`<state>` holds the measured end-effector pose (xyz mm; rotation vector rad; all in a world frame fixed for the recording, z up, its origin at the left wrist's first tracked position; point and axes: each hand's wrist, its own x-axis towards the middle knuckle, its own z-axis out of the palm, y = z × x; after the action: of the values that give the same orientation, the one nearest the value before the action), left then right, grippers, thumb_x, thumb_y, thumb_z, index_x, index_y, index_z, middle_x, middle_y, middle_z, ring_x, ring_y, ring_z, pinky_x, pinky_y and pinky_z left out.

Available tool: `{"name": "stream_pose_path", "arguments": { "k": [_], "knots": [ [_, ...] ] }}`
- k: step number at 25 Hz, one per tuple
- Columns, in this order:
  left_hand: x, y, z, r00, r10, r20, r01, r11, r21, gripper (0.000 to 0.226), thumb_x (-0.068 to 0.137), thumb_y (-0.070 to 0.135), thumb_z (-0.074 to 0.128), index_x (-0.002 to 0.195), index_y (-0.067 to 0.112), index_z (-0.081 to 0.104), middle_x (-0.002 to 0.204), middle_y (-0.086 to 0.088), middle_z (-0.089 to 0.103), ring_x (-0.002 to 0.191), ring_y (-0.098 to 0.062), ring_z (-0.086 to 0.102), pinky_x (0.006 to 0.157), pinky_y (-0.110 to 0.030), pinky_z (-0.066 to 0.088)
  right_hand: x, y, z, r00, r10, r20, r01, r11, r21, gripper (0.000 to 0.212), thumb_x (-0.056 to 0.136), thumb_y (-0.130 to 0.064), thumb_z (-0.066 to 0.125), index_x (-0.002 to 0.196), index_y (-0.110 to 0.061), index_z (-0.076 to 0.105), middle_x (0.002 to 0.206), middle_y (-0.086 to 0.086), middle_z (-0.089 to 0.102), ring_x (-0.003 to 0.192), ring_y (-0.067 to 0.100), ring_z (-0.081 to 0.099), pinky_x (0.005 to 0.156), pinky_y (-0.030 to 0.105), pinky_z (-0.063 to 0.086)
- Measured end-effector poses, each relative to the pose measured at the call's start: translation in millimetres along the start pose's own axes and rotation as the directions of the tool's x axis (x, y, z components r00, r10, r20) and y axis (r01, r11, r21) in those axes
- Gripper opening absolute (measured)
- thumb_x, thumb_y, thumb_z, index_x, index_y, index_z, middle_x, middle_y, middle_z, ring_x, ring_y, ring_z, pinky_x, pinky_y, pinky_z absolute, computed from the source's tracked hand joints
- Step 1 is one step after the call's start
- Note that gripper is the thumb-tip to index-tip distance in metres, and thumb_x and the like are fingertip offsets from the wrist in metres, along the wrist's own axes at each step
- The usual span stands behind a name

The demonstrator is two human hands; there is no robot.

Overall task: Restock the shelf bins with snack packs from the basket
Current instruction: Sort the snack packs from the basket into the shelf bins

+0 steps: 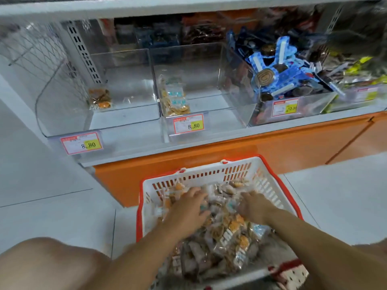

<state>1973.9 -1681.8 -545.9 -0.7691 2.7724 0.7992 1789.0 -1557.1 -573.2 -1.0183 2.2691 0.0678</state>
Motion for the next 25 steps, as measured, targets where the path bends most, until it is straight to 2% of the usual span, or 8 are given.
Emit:
{"name": "stream_pose_path", "arguments": {
  "k": [3,5,7,9,12,15,22,25],
  "knots": [
    [-8,9,28,0.987,-0.037,0.156,0.039,0.999,-0.014,0.067,0.095,0.048,0.053,0.152,0.028,0.025,0.161,0.003,0.015,0.144,-0.021,0.025,0.113,-0.036,0.027,-8,-6,11,0.998,0.051,-0.028,-0.053,0.994,-0.096,0.056,0.088,-0.049,0.061,0.128,-0.012,0.047,0.13,0.011,0.05,0.118,0.027,0.05,0.097,0.036,0.046],
    [-13,17,41,0.969,-0.059,0.241,0.079,0.994,-0.074,0.076,0.093,0.052,0.056,0.154,0.026,0.019,0.162,0.002,0.011,0.145,-0.021,0.023,0.113,-0.034,0.027,-11,-13,12,0.996,0.02,-0.086,-0.024,0.998,-0.052,0.034,0.087,-0.033,0.066,0.115,-0.015,0.055,0.118,0.007,0.057,0.106,0.023,0.056,0.087,0.031,0.049],
    [-14,20,50,0.969,-0.09,0.232,0.13,0.978,-0.164,0.08,0.09,0.055,0.058,0.154,0.025,0.02,0.16,0.002,0.02,0.142,-0.019,0.028,0.113,-0.032,0.028,-15,-15,5,0.981,0.009,-0.192,0.003,0.998,0.064,0.005,0.09,-0.02,0.062,0.093,-0.018,0.058,0.095,0.002,0.062,0.087,0.018,0.06,0.073,0.027,0.05],
    [-12,21,48,0.981,-0.133,0.144,0.173,0.932,-0.319,0.081,0.086,0.056,0.063,0.151,0.028,0.025,0.155,0.005,0.033,0.136,-0.014,0.038,0.11,-0.028,0.032,-17,-15,-7,0.947,0.037,-0.318,0.054,0.961,0.27,0.012,0.091,-0.015,0.06,0.08,-0.017,0.055,0.075,-0.002,0.061,0.071,0.015,0.059,0.063,0.026,0.048],
    [-10,28,27,0.98,-0.175,0.093,0.197,0.8,-0.567,0.078,0.085,0.053,0.065,0.15,0.032,0.027,0.148,0.011,0.038,0.128,-0.011,0.043,0.101,-0.028,0.034,-24,-18,-33,0.911,0.135,-0.389,0.194,0.691,0.696,0.017,0.086,-0.018,0.071,0.076,-0.011,0.061,0.069,-0.002,0.064,0.065,0.013,0.058,0.06,0.026,0.048],
    [-6,30,12,0.974,-0.181,0.134,0.219,0.619,-0.754,0.055,0.087,0.05,0.065,0.135,0.044,0.041,0.137,0.017,0.049,0.121,-0.012,0.051,0.104,-0.034,0.039,-33,-27,-46,0.931,0.103,-0.35,0.271,0.447,0.852,0.02,0.083,-0.021,0.076,0.083,-0.004,0.066,0.059,-0.008,0.063,0.053,0.011,0.05,0.053,0.022,0.047],
    [-3,15,9,0.96,-0.242,0.142,0.19,0.191,-0.963,0.023,0.09,0.018,0.065,0.112,0.018,0.067,0.104,-0.004,0.075,0.093,-0.022,0.073,0.084,-0.036,0.059,-23,-33,-38,0.984,0.004,-0.181,0.181,0.018,0.983,0.032,0.07,-0.029,0.079,0.088,-0.007,0.064,0.101,0.024,0.065,0.08,0.031,0.053,0.068,0.04,0.049],
    [-3,11,7,0.956,-0.264,0.132,0.163,0.099,-0.982,0.022,0.088,0.016,0.065,0.11,0.015,0.067,0.102,-0.008,0.075,0.092,-0.027,0.073,0.079,-0.037,0.06,-23,-33,-39,0.984,-0.171,-0.05,0.08,0.176,0.981,0.037,0.082,-0.033,0.071,0.108,-0.007,0.065,0.1,0.012,0.067,0.083,0.023,0.058,0.06,0.025,0.052]
  ]
}}
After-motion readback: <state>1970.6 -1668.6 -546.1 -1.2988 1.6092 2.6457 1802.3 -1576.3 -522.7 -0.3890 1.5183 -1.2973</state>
